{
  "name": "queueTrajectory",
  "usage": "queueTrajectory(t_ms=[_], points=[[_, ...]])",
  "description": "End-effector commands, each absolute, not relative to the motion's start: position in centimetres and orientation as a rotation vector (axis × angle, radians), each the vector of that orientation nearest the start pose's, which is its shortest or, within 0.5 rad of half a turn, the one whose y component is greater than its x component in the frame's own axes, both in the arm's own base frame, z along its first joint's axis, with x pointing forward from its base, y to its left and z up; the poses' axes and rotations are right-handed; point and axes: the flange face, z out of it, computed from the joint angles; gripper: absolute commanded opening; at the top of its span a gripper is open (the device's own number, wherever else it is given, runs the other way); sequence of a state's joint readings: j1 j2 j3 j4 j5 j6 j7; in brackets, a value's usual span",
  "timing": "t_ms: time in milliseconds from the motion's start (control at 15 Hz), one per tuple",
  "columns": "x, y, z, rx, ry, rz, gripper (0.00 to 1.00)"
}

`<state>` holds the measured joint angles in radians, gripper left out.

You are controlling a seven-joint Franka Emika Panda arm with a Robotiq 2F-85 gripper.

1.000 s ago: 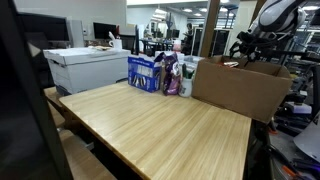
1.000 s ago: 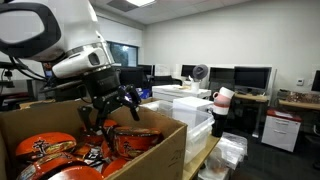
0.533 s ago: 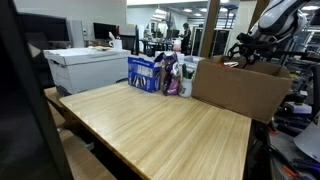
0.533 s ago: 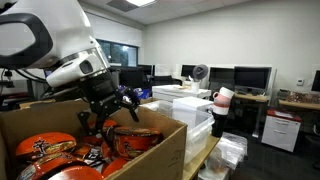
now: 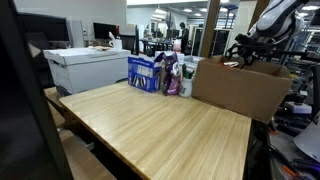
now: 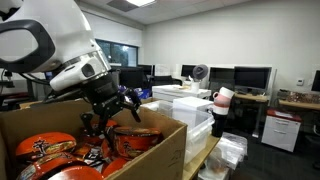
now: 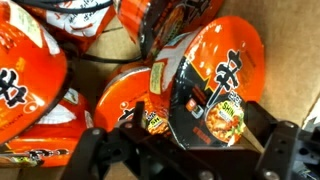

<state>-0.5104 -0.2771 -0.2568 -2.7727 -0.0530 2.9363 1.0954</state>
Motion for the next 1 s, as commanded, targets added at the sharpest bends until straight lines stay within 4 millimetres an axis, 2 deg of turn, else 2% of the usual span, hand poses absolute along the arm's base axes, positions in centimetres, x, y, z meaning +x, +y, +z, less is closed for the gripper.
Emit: queueTrajectory(t_ms=[0,933], points=[[30.54,-28.56,33.38,-1.797,2.338,-0.654,1.0],[30.6,-28.58,32.79,-1.788,2.349,-0.657,1.0]])
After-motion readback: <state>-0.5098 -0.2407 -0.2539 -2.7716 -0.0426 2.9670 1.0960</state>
